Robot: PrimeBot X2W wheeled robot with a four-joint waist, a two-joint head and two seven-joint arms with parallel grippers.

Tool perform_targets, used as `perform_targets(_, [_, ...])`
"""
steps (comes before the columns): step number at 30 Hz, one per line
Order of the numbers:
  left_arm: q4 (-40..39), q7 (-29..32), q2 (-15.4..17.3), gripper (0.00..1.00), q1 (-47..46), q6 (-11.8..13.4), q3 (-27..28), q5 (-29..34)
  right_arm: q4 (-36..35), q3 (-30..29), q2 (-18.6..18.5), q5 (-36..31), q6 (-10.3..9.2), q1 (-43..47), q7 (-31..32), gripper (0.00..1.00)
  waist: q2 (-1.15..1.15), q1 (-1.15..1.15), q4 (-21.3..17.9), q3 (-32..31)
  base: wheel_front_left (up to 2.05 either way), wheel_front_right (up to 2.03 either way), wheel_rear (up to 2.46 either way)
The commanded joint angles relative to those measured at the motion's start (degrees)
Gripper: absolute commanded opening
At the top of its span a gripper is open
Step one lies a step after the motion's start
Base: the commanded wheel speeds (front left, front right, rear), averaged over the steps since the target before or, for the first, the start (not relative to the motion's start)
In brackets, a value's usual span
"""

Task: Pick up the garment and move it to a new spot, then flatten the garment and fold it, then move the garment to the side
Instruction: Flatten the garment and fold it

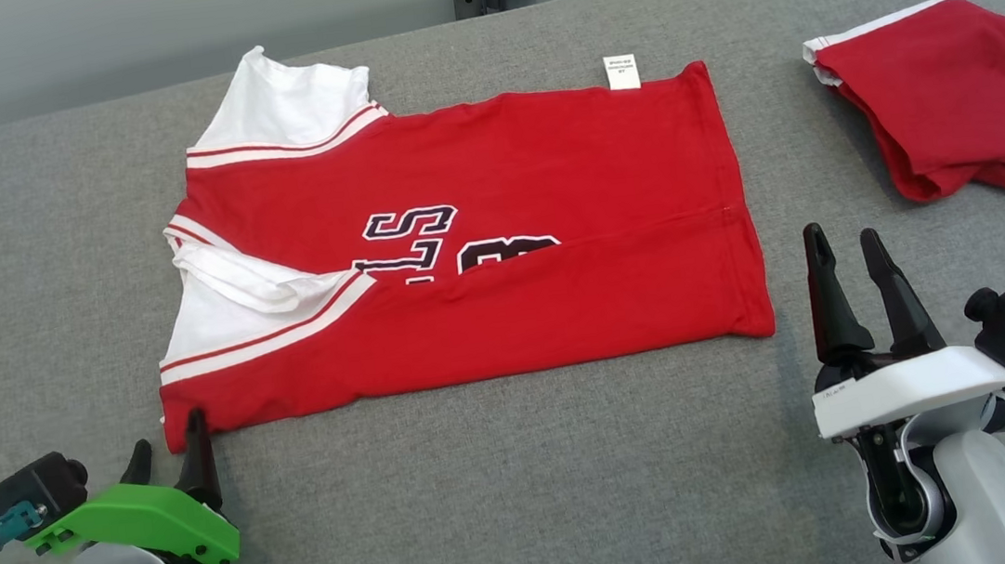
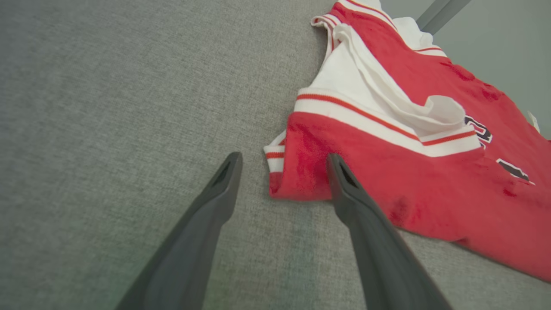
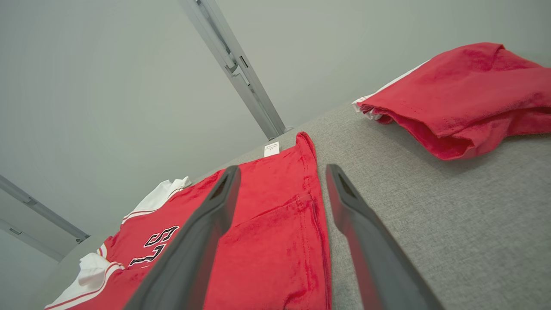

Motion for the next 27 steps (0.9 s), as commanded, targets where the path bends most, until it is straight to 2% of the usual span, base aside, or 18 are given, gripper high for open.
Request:
perform_targets(1, [0.36, 0.47, 0.45, 1.0, 0.32, 0.58, -0.31, 0.6, 0.04, 0.07, -0.12, 0.04, 0.02, 0.47, -0.14, 1.0, 0.0, 0.0, -0.33, 0.16, 0.0, 0.0, 0.0])
perform_targets(6, [2.28, 1.91, 0.64, 1.0, -0.54, 1.57, -1.4, 1.56, 0.35, 0.39, -0.12, 0.03, 0.02, 0.33, -0.15, 1.0, 0.0, 0.0, -0.93, 0.15, 0.0, 0.0, 0.0])
perform_targets(7, [2.7, 2.18, 0.74, 0.91, -0.74, 1.81, -1.63, 1.79, 0.42, 0.45, -0.12, 0.02, 0.02, 0.34, -0.14, 1.0, 0.0, 0.0, -1.02, 0.13, 0.0, 0.0, 0.0])
perform_targets(8, [3.44, 2.26, 0.75, 0.38, -1.19, 1.84, -2.08, 2.12, 0.76, 0.7, -0.12, -0.15, 0.02, 0.52, -0.15, 1.0, 0.0, 0.0, -1.16, 0.05, 0.0, 0.0, 0.0])
perform_targets(9, [3.68, 2.35, 0.69, 0.14, -1.37, 1.73, -2.42, 2.34, 1.16, 0.89, -0.11, -0.33, 0.02, 0.66, -0.14, 1.0, 0.0, 0.0, -1.21, 0.0, 0.0, 0.0, 0.0])
perform_targets(10, [3.74, 2.27, 0.55, 0.0, -1.56, 1.54, -2.74, 2.48, 1.89, 1.06, -0.11, -0.41, 0.02, 0.84, -0.14, 1.0, 0.0, 0.0, -1.24, -0.05, 0.0, 0.0, 0.0])
perform_targets(17, [2.71, -0.12, 0.69, 0.0, -2.67, 0.96, -3.39, 2.78, 11.39, 0.83, -0.12, -5.62, 0.02, -1.71, 3.88, 1.0, 0.0, 0.0, -0.92, -0.11, 0.0, 0.0, 0.0])
perform_targets(27, [-1.84, -2.43, 0.42, 0.0, -2.84, 0.54, -4.11, 3.26, 24.76, 3.71, -0.14, -5.44, 0.02, -8.56, 6.93, 1.0, 0.0, 0.0, 1.32, 0.39, 0.0, 0.0, 0.0])
